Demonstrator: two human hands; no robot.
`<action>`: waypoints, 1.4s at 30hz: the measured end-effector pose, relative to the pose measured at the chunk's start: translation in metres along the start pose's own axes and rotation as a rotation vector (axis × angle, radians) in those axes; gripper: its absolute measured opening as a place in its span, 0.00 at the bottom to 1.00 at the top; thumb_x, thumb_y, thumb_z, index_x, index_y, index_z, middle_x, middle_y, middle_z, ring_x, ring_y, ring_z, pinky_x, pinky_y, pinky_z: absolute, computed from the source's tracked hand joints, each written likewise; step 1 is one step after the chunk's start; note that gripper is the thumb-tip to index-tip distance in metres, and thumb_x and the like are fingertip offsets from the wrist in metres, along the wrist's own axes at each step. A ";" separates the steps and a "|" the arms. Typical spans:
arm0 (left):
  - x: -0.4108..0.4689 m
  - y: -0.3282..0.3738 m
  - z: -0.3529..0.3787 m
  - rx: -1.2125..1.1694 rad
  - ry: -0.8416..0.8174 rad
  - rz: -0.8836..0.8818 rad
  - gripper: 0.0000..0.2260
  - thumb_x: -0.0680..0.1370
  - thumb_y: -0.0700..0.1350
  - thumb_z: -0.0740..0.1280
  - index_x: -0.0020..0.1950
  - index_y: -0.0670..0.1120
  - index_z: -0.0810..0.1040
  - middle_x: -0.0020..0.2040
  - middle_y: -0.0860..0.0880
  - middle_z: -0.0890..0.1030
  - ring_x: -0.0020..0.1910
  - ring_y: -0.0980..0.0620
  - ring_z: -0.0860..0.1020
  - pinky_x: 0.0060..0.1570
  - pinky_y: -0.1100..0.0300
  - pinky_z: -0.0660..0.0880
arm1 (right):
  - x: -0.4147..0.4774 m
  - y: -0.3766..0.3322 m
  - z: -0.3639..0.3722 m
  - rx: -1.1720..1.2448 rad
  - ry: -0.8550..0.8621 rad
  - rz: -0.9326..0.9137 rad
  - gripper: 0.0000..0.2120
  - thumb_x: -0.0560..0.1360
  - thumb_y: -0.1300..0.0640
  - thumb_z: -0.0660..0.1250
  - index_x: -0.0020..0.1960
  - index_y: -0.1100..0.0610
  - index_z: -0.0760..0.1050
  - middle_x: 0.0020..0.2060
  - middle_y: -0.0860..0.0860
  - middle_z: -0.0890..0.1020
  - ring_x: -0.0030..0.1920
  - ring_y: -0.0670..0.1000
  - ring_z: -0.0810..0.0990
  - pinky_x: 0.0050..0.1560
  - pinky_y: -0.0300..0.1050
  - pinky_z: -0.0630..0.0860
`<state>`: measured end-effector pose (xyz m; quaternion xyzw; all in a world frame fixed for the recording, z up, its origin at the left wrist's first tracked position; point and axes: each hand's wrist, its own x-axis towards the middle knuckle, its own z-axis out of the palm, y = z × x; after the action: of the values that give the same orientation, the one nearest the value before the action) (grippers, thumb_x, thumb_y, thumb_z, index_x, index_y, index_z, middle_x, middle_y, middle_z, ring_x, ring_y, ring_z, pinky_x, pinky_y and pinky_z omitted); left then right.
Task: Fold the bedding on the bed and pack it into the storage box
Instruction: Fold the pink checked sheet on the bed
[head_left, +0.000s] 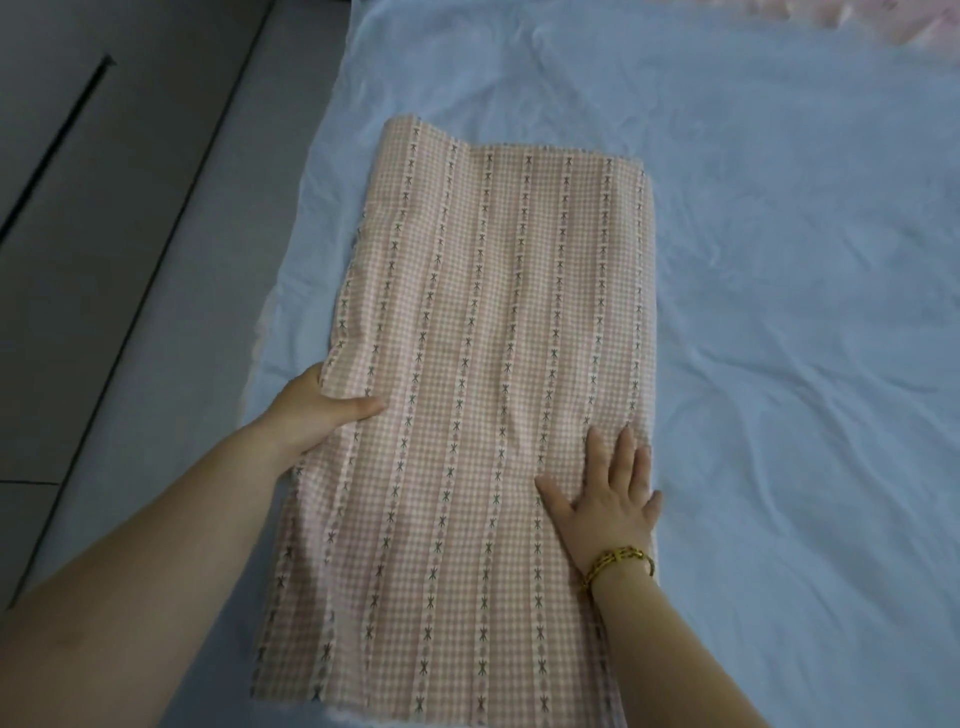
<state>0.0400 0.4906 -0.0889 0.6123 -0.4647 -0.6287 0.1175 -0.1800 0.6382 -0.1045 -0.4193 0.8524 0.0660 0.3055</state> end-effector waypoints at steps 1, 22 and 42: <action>-0.006 -0.007 -0.001 -0.010 -0.009 -0.017 0.22 0.71 0.41 0.71 0.64 0.47 0.72 0.51 0.53 0.78 0.45 0.60 0.75 0.54 0.61 0.70 | -0.001 0.002 0.000 0.021 0.027 -0.017 0.37 0.76 0.35 0.51 0.75 0.49 0.36 0.74 0.52 0.34 0.74 0.53 0.33 0.73 0.56 0.39; -0.217 -0.058 0.020 -0.473 0.143 -0.113 0.06 0.77 0.34 0.61 0.41 0.39 0.75 0.25 0.50 0.80 0.22 0.56 0.78 0.22 0.66 0.75 | -0.151 0.086 -0.044 0.952 -0.137 0.155 0.17 0.74 0.55 0.67 0.58 0.65 0.73 0.56 0.61 0.78 0.52 0.59 0.78 0.55 0.53 0.75; -0.265 0.000 0.028 -0.703 -0.174 0.281 0.30 0.46 0.31 0.74 0.49 0.37 0.82 0.48 0.43 0.84 0.48 0.48 0.83 0.47 0.58 0.80 | -0.191 0.138 -0.117 1.611 -0.364 -0.267 0.26 0.47 0.52 0.78 0.43 0.64 0.83 0.44 0.60 0.84 0.41 0.54 0.84 0.36 0.44 0.81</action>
<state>0.0744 0.6930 0.0813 0.4094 -0.3087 -0.7769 0.3653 -0.2506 0.8124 0.0800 -0.1526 0.5192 -0.5335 0.6500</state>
